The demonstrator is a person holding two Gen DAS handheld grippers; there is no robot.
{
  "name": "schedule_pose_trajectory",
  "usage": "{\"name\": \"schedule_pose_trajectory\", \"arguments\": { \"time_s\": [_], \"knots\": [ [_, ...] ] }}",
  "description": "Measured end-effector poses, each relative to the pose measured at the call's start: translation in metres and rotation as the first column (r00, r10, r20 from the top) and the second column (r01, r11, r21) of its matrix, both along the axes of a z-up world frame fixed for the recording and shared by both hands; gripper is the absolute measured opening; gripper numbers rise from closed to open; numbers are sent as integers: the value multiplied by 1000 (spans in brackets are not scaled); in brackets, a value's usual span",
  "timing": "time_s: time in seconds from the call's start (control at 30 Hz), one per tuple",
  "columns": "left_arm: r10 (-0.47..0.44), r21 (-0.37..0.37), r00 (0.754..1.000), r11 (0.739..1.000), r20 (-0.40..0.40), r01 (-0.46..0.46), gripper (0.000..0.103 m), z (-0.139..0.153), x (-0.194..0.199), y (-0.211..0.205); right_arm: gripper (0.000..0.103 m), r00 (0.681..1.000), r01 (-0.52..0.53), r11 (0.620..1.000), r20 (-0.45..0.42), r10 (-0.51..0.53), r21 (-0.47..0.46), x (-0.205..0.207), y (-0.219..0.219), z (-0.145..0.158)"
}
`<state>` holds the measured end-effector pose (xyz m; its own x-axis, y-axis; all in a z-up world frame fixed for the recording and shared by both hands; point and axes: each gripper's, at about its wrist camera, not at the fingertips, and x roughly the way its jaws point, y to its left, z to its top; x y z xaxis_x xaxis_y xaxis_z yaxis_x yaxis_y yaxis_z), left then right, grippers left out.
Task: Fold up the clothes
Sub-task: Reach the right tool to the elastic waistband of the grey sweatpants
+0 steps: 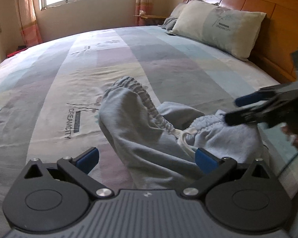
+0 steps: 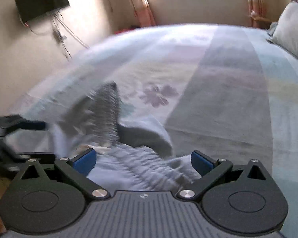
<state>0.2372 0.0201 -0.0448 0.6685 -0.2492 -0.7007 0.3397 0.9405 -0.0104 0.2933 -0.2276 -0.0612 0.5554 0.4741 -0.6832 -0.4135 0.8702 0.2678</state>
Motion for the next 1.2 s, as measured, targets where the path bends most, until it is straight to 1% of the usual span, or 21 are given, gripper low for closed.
{"name": "schedule_pose_trajectory", "arguments": {
  "time_s": [0.07,0.17,0.23,0.33,0.43,0.47,0.57,0.67,0.7,0.73,0.83,0.9,0.97,1.0,1.1,1.2],
  "knots": [
    [-8,2,1000,1000,-7,8,102,-2,-3,1,103,999,-23,1000,-40,23,-7,1,6,-11],
    [-16,2,1000,1000,-10,16,102,-2,-8,2,103,998,-61,998,-31,60,-33,-26,10,-14],
    [-22,-1,1000,1000,-12,22,102,-2,-9,1,103,995,-93,995,-33,92,-32,-46,10,-13],
    [-32,-5,999,999,-15,32,102,-2,-11,0,103,987,-152,988,-44,152,-15,-71,10,-10],
    [-41,-10,999,999,-17,41,102,-2,-13,0,103,971,-225,974,-70,227,28,-83,9,-6],
    [-44,-11,999,999,-18,44,102,-2,-14,-1,103,971,-229,973,-65,230,32,-83,7,-3],
    [-54,-15,998,998,-20,53,102,-3,-16,-1,103,973,-226,973,-41,228,37,-79,1,6],
    [-58,-31,998,998,-23,57,102,-1,-17,1,103,983,-174,976,-32,180,131,-57,-12,14],
    [-58,-37,998,998,-25,57,102,0,-17,2,103,984,-165,973,-47,175,161,-48,-14,13],
    [-56,-39,998,998,-26,55,102,0,-16,3,103,983,-157,969,-63,172,190,-39,-16,11],
    [-45,-37,998,998,-32,44,102,-1,-15,7,103,966,-156,954,-160,201,257,-12,-11,-6],
    [-38,-35,999,999,-37,37,102,-2,-15,8,103,951,-137,950,-232,206,281,6,-6,-21],
    [-31,-33,999,999,-43,30,102,-4,-15,10,103,940,-117,952,-278,198,284,19,-2,-33],
    [-28,-33,999,999,-46,27,102,-4,-15,11,103,934,-101,947,-300,196,303,24,-3,-38],
    [-21,-32,998,999,-52,20,102,-6,-15,13,103,913,-61,915,-349,212,398,31,-8,-43],
    [-20,-35,999,999,-47,19,102,-4,-17,14,103,913,-78,877,-318,254,475,20,-12,-31]
  ]
}}
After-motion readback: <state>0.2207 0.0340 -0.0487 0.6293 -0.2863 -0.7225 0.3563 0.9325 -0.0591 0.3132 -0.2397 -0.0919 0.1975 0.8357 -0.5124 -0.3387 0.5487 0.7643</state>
